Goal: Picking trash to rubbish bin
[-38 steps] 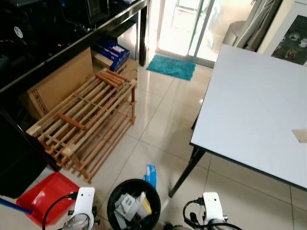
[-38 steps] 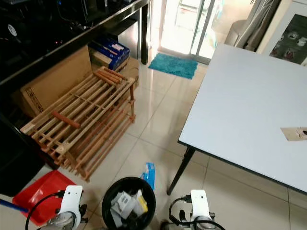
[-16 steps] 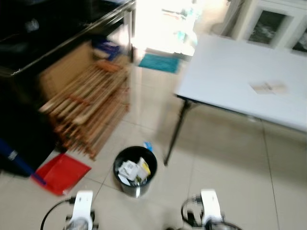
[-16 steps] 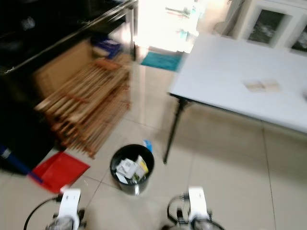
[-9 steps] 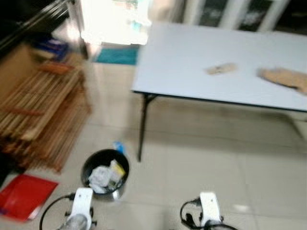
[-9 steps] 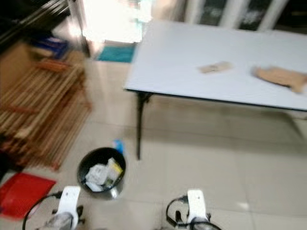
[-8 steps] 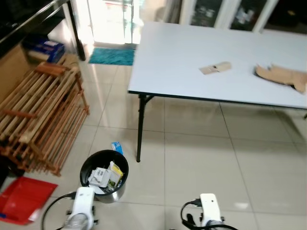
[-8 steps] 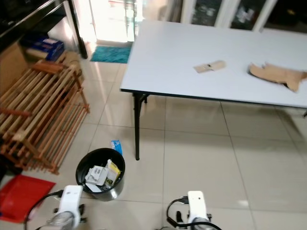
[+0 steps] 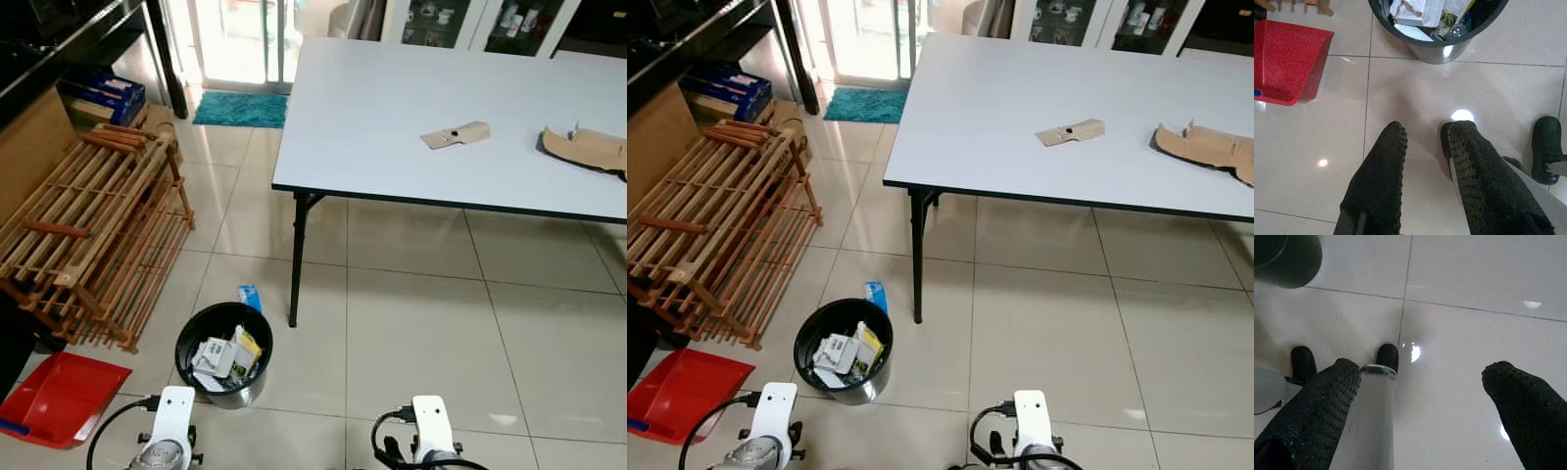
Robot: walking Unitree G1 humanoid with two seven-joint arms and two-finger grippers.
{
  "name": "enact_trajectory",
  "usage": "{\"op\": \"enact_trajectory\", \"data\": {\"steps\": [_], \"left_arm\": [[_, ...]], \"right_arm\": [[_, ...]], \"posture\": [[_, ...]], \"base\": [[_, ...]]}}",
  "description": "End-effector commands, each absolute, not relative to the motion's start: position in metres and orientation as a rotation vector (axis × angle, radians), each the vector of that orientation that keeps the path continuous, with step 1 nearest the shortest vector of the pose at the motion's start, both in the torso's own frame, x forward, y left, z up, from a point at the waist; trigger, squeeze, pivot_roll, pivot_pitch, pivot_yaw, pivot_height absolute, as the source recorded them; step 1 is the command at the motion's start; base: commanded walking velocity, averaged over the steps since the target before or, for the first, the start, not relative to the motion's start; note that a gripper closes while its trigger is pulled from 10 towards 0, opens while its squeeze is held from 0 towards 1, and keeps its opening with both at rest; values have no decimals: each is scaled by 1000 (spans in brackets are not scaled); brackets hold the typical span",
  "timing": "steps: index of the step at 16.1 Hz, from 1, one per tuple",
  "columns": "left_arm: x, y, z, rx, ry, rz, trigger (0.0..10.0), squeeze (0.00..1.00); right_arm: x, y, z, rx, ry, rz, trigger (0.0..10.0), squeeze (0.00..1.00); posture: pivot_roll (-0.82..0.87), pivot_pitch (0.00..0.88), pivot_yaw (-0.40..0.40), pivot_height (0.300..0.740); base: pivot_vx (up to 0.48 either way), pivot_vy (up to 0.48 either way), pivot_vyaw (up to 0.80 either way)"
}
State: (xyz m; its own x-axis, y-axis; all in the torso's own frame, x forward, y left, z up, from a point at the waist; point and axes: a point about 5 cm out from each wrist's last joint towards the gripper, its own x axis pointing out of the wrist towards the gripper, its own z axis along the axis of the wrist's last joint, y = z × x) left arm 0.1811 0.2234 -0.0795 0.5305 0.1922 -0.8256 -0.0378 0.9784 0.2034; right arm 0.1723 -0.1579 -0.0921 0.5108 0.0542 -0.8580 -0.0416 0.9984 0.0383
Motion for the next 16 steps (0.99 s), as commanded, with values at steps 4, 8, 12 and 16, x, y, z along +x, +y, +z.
{"op": "enact_trajectory", "data": {"steps": [4, 8, 12, 16], "left_arm": [[176, 222, -82, 183, 1023, 138, 10000, 0], [175, 221, -83, 183, 1027, 140, 10000, 0], [175, 220, -83, 180, 1027, 142, 10000, 0], [175, 221, -83, 176, 1028, 144, 10000, 0]], "right_arm": [[169, -161, -93, -1, 1042, 65, 10000, 0], [168, -160, -94, -3, 1044, 73, 10000, 0], [169, -161, -93, -6, 1042, 76, 10000, 0], [170, -160, -93, -5, 1040, 76, 10000, 0]], "posture": [[-22, 53, -63, 740], [-20, 45, -69, 740], [-21, 44, -71, 740], [-23, 57, -72, 740]], "base": [[0, -327, 0], [0, -480, 0], [0, -480, 0], [0, -480, 0]]}}
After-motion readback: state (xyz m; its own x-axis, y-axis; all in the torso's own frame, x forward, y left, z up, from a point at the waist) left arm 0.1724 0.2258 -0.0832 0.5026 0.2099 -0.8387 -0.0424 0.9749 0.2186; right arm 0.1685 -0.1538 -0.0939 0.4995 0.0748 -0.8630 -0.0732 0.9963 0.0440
